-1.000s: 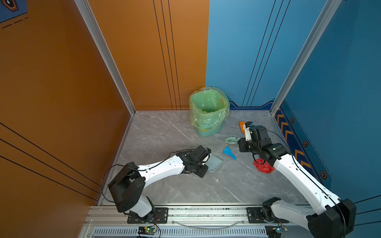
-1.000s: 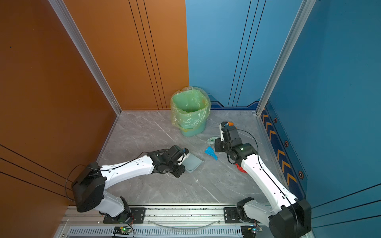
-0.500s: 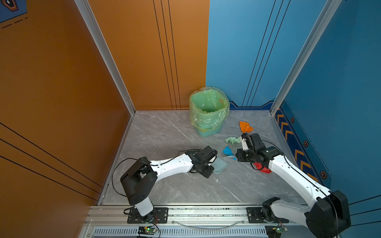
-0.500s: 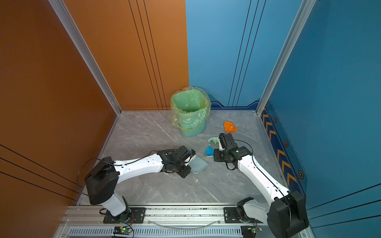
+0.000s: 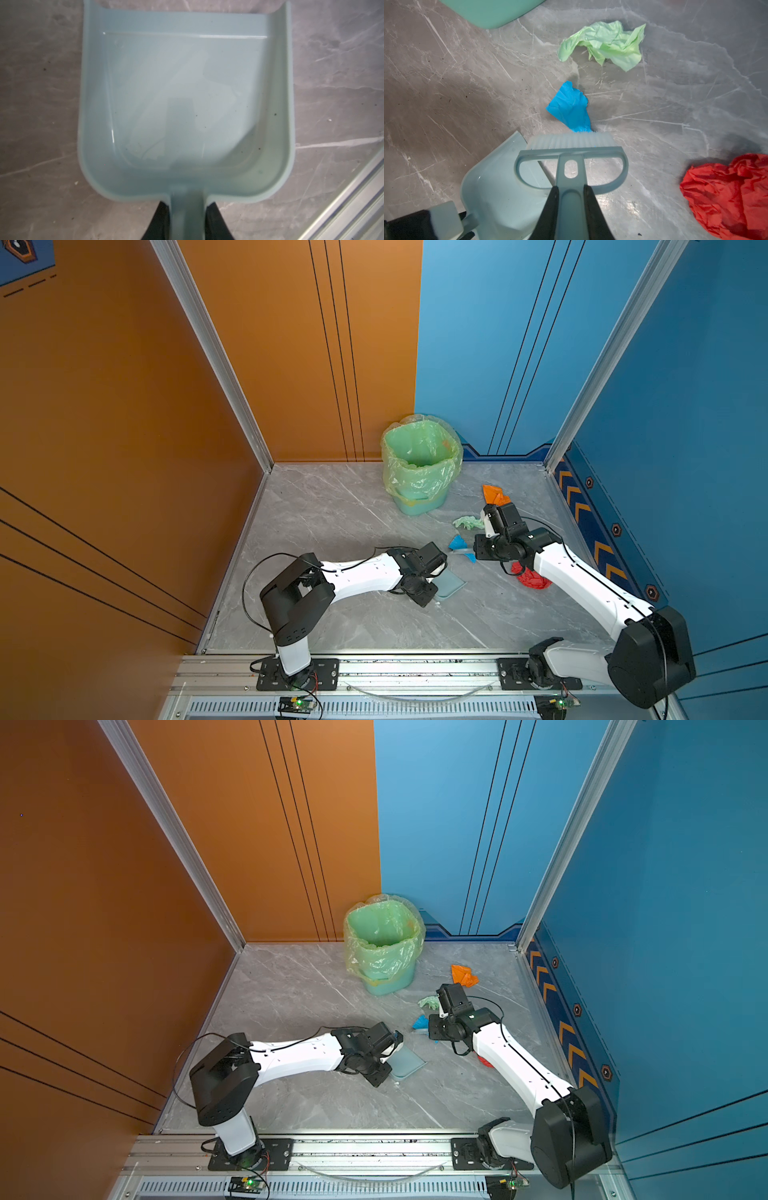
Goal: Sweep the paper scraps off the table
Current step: 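Sweep the blue scrap toward the dustpan with right brush while left sets dustpan down, then push the blue scrap into the dustpan with the right gripper's brush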
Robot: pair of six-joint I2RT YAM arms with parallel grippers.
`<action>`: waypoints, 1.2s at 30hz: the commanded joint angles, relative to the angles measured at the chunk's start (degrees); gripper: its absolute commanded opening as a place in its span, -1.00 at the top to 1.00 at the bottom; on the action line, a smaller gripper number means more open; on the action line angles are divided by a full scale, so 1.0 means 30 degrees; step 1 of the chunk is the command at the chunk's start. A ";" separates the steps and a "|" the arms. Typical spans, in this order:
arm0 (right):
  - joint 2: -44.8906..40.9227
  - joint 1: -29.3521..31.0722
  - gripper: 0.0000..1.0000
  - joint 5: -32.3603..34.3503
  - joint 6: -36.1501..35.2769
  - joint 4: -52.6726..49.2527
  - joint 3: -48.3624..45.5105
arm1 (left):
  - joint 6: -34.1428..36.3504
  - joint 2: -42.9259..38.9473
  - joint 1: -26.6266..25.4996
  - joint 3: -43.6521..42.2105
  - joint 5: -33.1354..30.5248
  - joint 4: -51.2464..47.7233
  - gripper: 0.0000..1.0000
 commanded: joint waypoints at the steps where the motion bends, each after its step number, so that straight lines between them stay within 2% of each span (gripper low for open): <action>1: 0.0027 -0.0039 1.00 0.0348 -0.0054 0.0258 0.0629 | 0.0266 0.0494 -0.0155 0.0627 -0.0605 -0.0522 1.00; 9: -0.0673 -0.0068 1.00 0.1179 0.0055 0.0898 0.0080 | 0.0175 0.1014 -0.0158 0.0982 -0.0992 -0.0522 1.00; 21: -0.0448 -0.0181 1.00 0.3752 0.0316 0.1471 -0.0553 | 0.0099 0.1575 -0.0203 0.1407 -0.1345 -0.0581 1.00; 36: 0.0891 0.0846 1.00 0.3418 0.0434 0.1136 -0.1010 | 0.0147 0.2234 -0.0193 0.1947 -0.1478 -0.0755 1.00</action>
